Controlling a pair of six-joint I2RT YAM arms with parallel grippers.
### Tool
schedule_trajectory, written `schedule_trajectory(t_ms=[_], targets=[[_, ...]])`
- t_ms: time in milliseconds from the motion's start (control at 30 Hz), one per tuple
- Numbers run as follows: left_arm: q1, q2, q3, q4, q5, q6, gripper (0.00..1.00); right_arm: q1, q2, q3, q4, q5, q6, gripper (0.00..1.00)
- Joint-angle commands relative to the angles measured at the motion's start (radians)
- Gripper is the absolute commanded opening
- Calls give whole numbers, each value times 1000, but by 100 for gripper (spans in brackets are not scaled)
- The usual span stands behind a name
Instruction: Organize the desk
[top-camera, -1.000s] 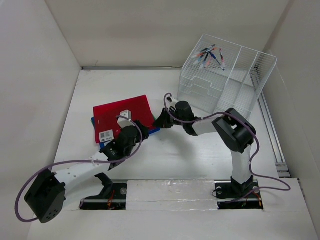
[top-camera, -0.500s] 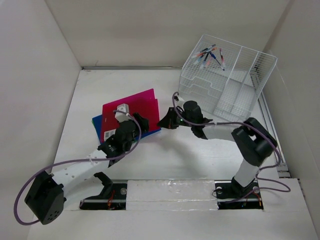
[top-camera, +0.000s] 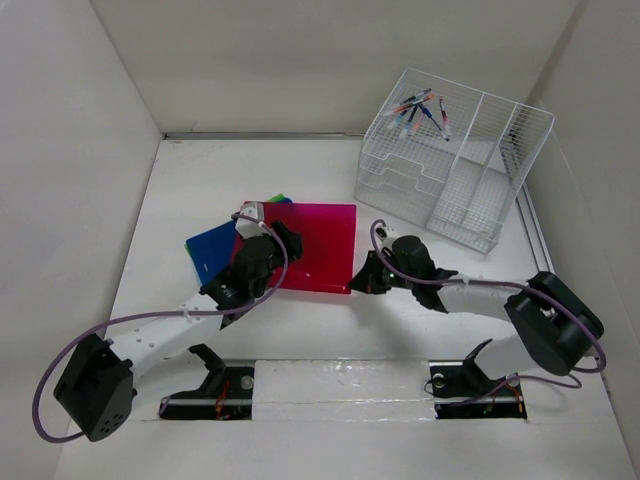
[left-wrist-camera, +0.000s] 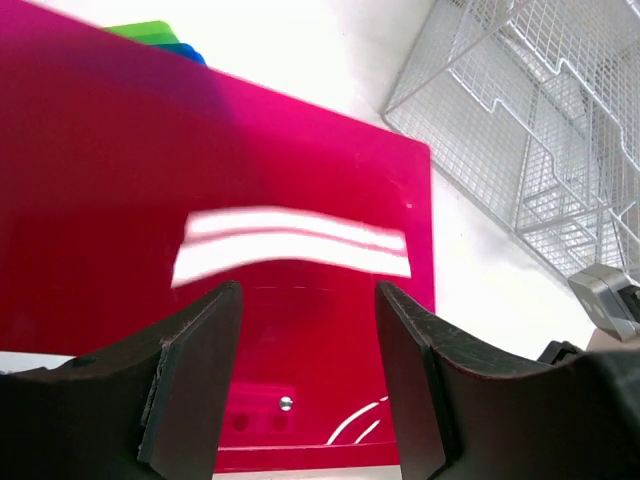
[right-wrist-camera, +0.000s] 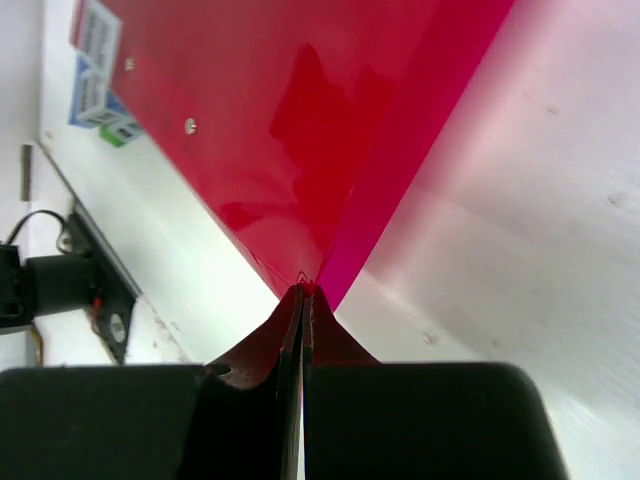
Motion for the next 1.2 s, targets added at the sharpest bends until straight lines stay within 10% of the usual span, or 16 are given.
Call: schedule_trajectory(t_ms=[0, 233, 400, 900, 1167], targets=[[4, 15, 22, 41, 4, 17, 51, -15, -38, -24, -58, 104, -48, 3], [32, 9, 7, 19, 16, -2, 51, -24, -102, -14, -114, 138, -45, 68], [81, -11, -22, 37, 44, -13, 51, -33, -156, -59, -83, 181, -17, 88], [81, -2, -56, 51, 53, -21, 51, -11, 213, -148, 711, -3, 363, 92], [81, -3, -73, 77, 75, -24, 51, -1, 404, -114, 964, 32, 518, 66]])
